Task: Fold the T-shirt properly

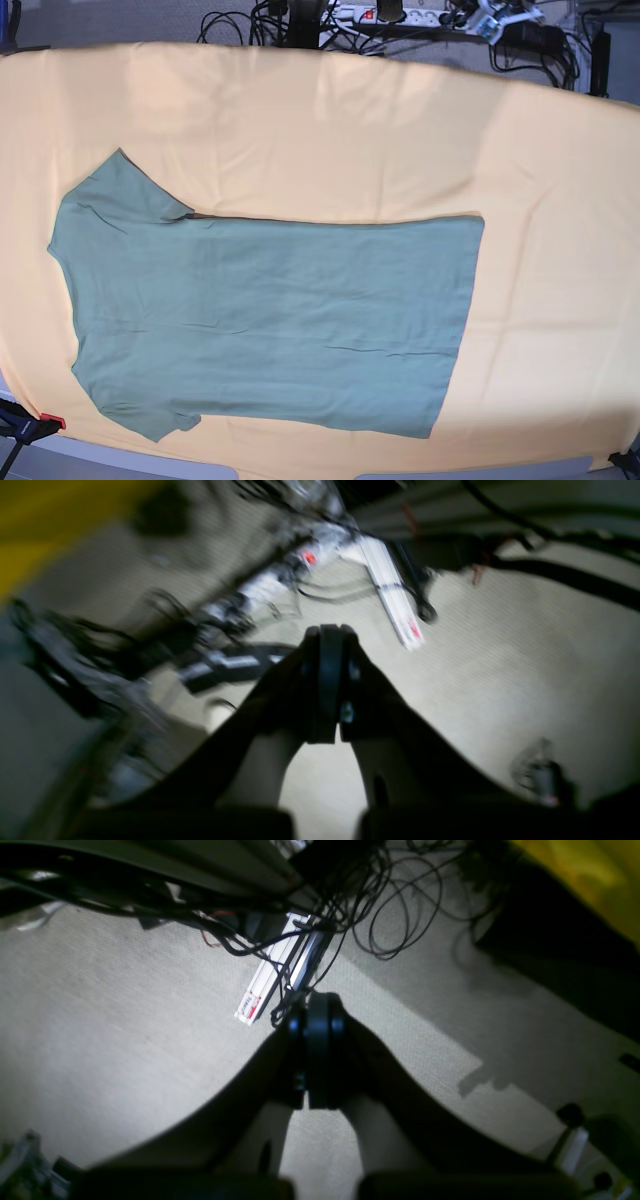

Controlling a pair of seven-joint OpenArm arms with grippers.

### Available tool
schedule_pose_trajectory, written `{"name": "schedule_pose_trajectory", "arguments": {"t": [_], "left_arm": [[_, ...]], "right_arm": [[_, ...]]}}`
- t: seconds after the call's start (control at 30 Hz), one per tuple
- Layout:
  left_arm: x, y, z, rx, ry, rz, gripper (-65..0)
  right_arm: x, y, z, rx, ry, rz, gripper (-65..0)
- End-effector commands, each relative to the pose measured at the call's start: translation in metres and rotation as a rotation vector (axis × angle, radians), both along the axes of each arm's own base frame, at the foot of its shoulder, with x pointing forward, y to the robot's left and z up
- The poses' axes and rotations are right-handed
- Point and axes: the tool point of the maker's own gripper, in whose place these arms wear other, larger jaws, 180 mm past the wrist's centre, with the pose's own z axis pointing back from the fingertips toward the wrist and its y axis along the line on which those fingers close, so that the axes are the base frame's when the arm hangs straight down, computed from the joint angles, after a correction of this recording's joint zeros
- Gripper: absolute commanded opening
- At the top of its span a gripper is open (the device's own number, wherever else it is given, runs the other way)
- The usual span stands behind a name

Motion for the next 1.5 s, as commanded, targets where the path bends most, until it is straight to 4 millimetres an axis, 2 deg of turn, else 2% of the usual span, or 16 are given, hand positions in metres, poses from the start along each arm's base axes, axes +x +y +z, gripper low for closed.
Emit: {"name": "schedule_pose_trajectory", "arguments": {"t": [0.0,0.2,0.37,0.53,0.63,0.77,0.87,1.07,1.17,1.27,1.33,1.47], "left_arm": [[0.004,-0.003,0.012,-0.022,-0.026,-0.015,-65.0],[0.039,0.009,0.054,-0.014,-0.139,-0.016,-65.0],[0.066,0.019,0.080,-0.017,-0.250,0.008,-65.0],[0.095,0.030,0.095,0.015,-0.356,-0.004,-65.0],[0.114,0.029,0.105,0.008,-0.411,-0.035,-65.0],[0.146,0.019,0.125,-0.029,-0.524,-0.110,-65.0],[0.169,0.022,0.140,0.002,-0.605,-0.144,-65.0],[0.208,0.028,0.169,0.009,-0.751,-0.272,-65.0],[0.221,0.036,0.161,0.055,-0.756,-0.339,-65.0],[0.229,0.034,0.141,0.056,-0.745,-0.445,-65.0],[0.235,0.030,0.128,0.071,-0.746,-0.544,-64.2],[0.261,0.027,0.128,0.143,-0.799,-0.653,-38.7]], "right_arm": [[0.005,-0.003,0.013,0.006,-0.025,-0.010,-65.0],[0.052,-0.009,0.057,0.006,-0.180,0.025,-65.0],[0.068,-0.028,0.069,-0.054,-0.241,0.016,-65.0],[0.078,-0.054,0.075,-0.133,-0.279,-0.002,-65.0],[0.100,-0.068,0.083,-0.176,-0.351,-0.007,-65.0],[0.134,-0.062,0.092,-0.158,-0.450,0.048,-65.0],[0.160,-0.056,0.101,-0.141,-0.533,0.075,-65.0],[0.216,-0.053,0.134,-0.127,-0.724,0.120,-65.0],[0.233,-0.053,0.148,-0.138,-0.791,0.141,-65.0],[0.246,-0.051,0.162,-0.130,-0.859,0.152,-65.0],[0.251,-0.055,0.161,-0.130,-0.870,0.143,-64.8],[0.251,-0.067,0.142,-0.137,-0.818,0.115,-43.4]]}}
